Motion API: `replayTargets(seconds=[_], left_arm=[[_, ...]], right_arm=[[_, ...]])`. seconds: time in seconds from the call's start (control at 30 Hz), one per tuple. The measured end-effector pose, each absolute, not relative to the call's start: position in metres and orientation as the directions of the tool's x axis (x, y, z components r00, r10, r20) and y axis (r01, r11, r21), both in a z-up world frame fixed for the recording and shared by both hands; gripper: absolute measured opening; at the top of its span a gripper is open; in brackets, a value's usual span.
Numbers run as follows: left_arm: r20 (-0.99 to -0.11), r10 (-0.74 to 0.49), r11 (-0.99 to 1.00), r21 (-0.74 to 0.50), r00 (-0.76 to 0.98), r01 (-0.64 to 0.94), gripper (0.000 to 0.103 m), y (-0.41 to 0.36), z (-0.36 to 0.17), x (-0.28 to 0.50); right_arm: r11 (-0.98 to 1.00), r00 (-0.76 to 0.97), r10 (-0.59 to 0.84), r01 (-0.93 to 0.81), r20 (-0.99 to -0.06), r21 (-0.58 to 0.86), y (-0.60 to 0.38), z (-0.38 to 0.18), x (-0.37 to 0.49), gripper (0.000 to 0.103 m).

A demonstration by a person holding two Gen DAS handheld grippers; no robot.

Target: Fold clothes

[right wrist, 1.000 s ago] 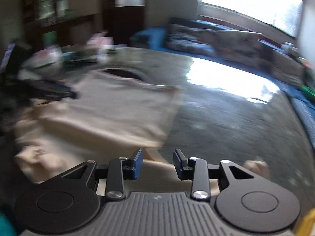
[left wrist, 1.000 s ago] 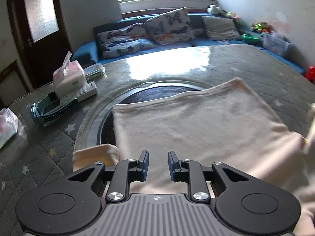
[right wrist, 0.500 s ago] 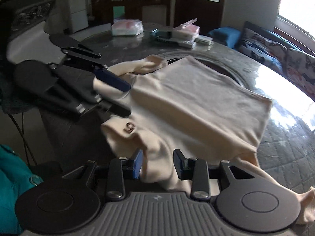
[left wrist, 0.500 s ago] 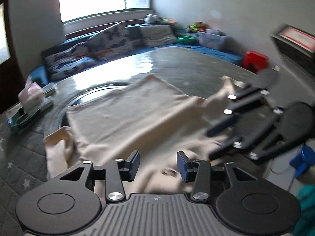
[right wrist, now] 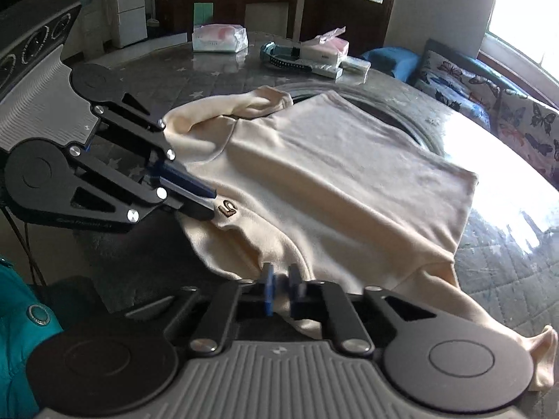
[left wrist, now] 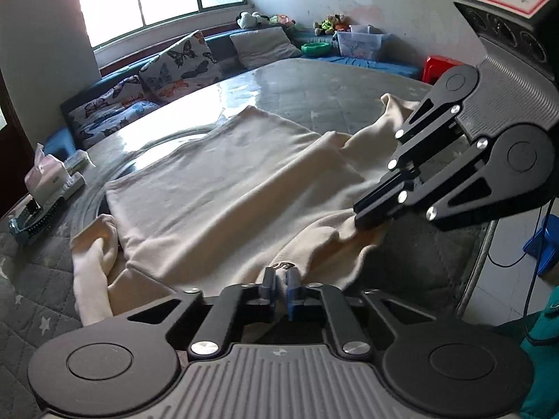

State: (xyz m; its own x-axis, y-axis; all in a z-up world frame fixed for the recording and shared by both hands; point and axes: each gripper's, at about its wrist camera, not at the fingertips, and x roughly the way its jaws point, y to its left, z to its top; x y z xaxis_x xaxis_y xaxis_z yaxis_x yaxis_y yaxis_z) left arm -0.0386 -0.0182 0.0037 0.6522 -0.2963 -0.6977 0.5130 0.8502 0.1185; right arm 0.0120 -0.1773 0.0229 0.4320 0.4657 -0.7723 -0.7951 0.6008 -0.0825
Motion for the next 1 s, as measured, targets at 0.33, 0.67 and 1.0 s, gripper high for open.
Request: replayTargets(seconds=[0.33,0.67,1.0], left_arm=[[-0.726,-0.325,0.823,0.098,0.606,0.560,0.006,-0.012,-0.002,-0.049],[-0.662,-0.346,0.848,0.082,0.665,0.523,0.010,-0.004,0.028,-0.023],[-0.680,-0.372,0.877,-0.034,0.632,0.480,0.011,-0.034,-0.002,0.024]], right_arm=[[0.547,0.344,0.500,-0.837,-0.795,-0.018,-0.185,0.028,-0.003,0.007],[0.680,0.470,0.481,-0.733,-0.740,-0.023,-0.192,0.027,0.050,0.018],[0.724,0.480,0.463,-0.689,-0.745,0.006,-0.208,0.014,0.048,0.019]])
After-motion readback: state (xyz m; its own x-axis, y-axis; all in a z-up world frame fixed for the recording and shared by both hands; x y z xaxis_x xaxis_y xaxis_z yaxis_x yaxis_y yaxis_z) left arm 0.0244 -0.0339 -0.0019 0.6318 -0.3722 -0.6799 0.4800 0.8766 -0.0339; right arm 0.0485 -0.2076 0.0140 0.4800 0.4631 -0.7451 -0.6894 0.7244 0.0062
